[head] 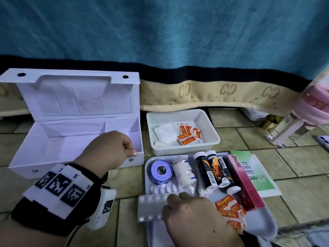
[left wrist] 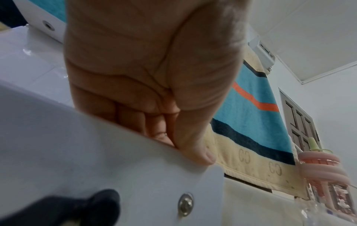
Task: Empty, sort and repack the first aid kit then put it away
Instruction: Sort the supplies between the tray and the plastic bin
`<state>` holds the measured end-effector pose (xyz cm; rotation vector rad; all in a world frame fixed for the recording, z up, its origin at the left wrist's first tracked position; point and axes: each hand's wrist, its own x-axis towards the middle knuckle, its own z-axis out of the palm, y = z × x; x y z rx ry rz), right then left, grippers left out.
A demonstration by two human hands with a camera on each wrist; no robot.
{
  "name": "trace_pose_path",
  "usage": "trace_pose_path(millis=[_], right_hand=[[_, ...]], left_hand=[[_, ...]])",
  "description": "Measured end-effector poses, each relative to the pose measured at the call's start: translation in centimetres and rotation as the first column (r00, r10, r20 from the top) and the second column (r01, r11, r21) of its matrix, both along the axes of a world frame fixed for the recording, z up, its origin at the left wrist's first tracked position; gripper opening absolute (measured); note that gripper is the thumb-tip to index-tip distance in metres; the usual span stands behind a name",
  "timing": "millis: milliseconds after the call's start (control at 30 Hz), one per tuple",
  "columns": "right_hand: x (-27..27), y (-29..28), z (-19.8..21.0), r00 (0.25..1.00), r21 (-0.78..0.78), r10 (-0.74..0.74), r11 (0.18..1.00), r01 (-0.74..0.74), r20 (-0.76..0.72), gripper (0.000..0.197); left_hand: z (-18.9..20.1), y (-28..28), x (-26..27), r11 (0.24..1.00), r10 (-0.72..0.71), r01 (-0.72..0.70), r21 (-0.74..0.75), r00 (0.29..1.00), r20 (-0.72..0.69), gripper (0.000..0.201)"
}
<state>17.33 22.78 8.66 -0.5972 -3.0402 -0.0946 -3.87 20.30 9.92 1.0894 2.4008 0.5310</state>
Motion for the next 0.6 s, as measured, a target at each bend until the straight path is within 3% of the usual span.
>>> trace_pose_path(millis=[233, 433, 533, 600], right_hand=[[0.1, 1.0, -1.5, 0.986, -0.002, -0.100, 0.995, 0.101, 0.135, 0.039], [-0.9, 2.8, 3.6, 0.910, -0.152, 0.004, 0.986, 0.064, 0.414, 0.027], [-2.5, 6.3, 6.3, 0.970, -0.051, -0.134, 0.988, 0.147, 0.200, 0.025], [-4.2, 9.7, 6.9, 0.971, 0.043, -0.191, 0.982, 0.186, 0.144, 0.026]], left_hand=[[-0.1, 0.0, 0.0, 1.000, 0.001, -0.001, -0.001, 1.000, -0.001, 0.012], [0.2, 0.0, 0.0, 1.000, -0.008, 0.008, -0.006, 1.000, 0.010, 0.012], [0.1, 0.1, -0.1, 1.000, -0.008, 0.008, -0.009, 1.000, 0.023, 0.013], [0.2, 0.1, -0.1, 1.000, -0.010, 0.010, -0.009, 0.999, 0.033, 0.014]])
